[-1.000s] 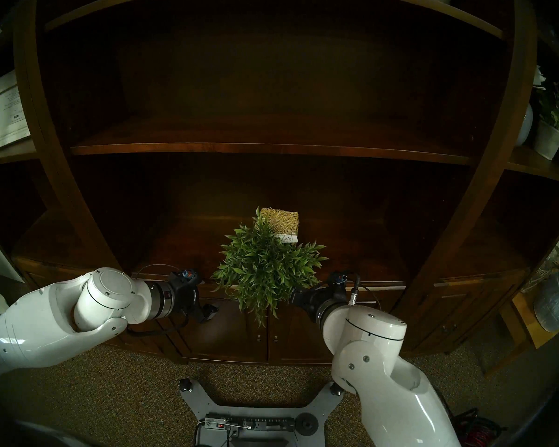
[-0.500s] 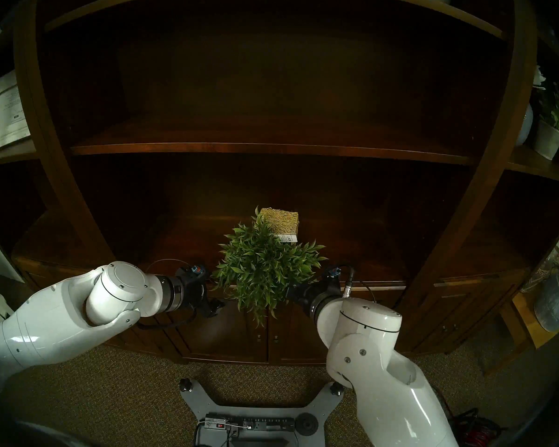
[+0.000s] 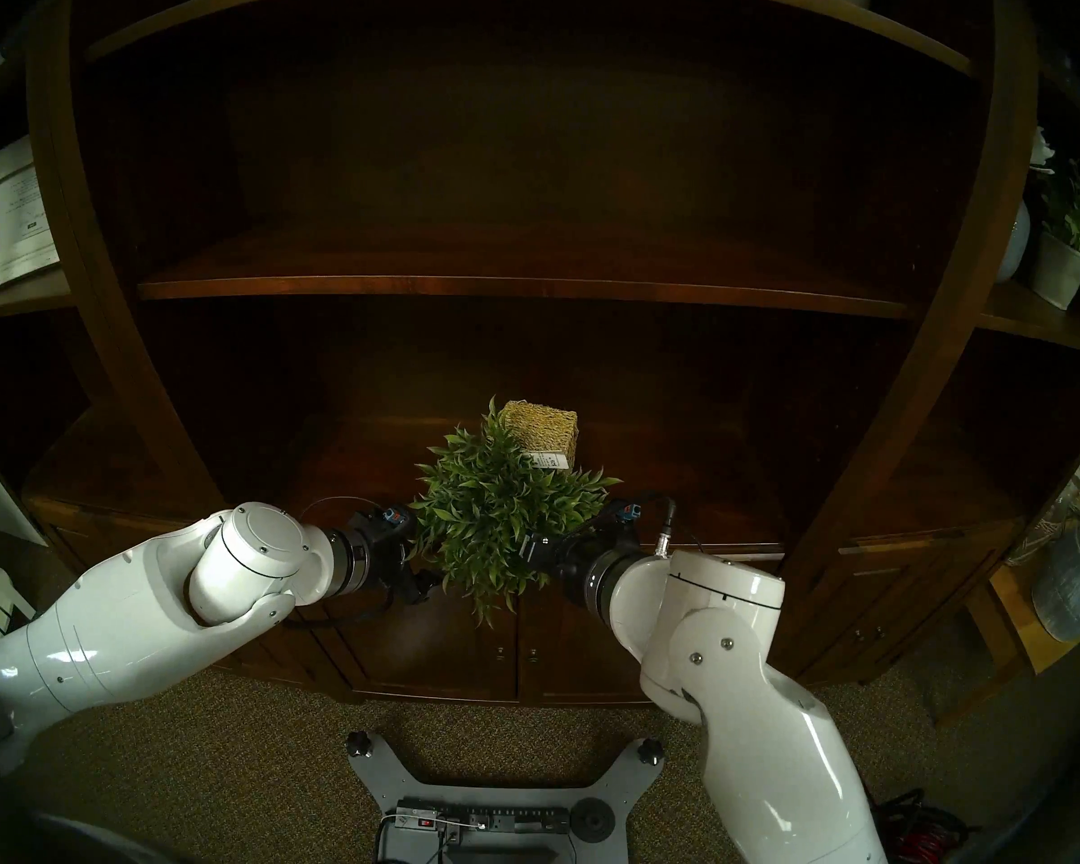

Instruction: Place the fake decorative plant upright

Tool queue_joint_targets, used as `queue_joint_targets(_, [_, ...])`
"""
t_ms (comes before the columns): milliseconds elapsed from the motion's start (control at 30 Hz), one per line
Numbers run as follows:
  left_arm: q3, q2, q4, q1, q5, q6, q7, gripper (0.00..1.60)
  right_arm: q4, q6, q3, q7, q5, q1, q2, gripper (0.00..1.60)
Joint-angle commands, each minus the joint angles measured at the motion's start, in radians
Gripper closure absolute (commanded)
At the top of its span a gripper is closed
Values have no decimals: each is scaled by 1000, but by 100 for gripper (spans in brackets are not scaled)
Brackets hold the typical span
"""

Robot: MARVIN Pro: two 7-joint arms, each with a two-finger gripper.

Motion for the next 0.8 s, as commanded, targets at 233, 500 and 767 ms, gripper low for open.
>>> queue_joint_targets(233, [-32, -48, -30, -59, -31, 8, -51, 0, 87, 44, 27, 55, 84, 109, -24, 0])
queue_joint_targets(500, [-64, -19, -78, -57, -52, 28, -50, 0, 102, 54, 35, 57, 99, 120, -29, 0])
queue_joint_targets(767, [-63, -41, -68, -60, -43, 42, -24, 0, 101, 63, 56, 88, 127, 117, -29, 0])
